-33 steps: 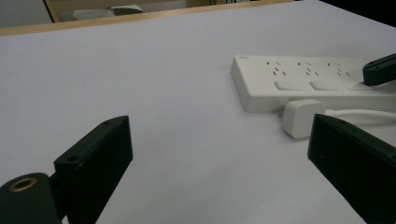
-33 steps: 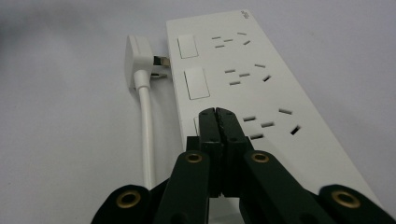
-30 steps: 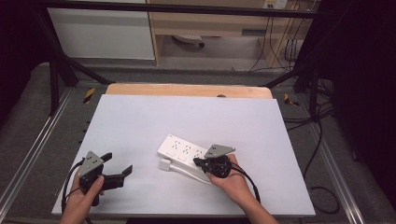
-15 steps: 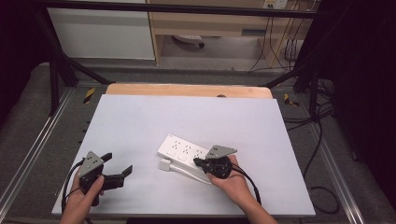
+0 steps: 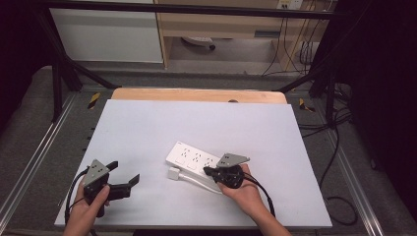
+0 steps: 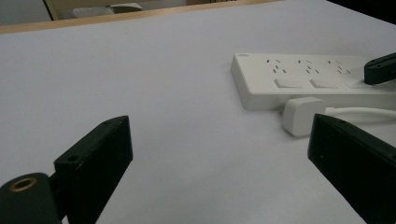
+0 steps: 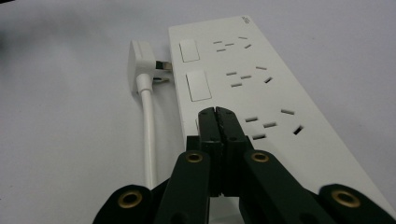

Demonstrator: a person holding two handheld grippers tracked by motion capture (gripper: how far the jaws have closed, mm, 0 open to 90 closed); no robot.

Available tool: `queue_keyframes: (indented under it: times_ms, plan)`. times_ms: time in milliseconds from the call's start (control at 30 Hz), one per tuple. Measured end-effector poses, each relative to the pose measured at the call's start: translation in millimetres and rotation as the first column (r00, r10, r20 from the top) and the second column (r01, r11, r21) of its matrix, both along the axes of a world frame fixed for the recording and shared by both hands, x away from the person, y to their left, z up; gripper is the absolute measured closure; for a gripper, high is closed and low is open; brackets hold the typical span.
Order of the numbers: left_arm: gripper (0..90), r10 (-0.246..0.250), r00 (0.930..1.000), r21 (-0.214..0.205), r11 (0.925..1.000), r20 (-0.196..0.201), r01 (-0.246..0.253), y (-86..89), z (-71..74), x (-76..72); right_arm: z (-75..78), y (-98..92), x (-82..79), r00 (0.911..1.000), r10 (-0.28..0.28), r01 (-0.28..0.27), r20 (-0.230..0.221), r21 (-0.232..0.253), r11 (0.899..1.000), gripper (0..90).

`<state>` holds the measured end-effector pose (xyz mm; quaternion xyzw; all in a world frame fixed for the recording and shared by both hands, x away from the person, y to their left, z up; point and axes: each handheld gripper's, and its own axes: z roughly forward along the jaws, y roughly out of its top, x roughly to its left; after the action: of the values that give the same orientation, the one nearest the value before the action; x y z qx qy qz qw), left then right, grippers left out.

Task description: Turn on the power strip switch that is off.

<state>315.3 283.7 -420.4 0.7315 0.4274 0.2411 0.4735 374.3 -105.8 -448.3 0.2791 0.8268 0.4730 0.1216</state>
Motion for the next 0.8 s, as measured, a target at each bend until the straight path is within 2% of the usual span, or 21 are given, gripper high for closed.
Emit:
queue_keyframes:
  times_ms: [333,467,800]
  plan:
    - [6.8,0.004,1.0,0.0,1.0,-0.001,-0.004,0.3,-0.2,0.1,-1.5,-0.8,-1.3,1.0,-0.003,0.003,0.001,-0.009,1.0,90.0]
    - [6.8,0.002,1.0,0.0,1.0,-0.003,-0.002,0.1,-0.4,0.7,-2.3,-3.0,-0.8,0.9999,-0.004,0.004,-0.01,0.007,1.0,90.0]
    - [6.8,0.002,1.0,-0.002,1.0,-0.004,-0.002,0.5,-0.5,1.1,-2.1,-1.0,-1.5,1.0,-0.005,0.005,0.002,-0.001,1.0,90.0]
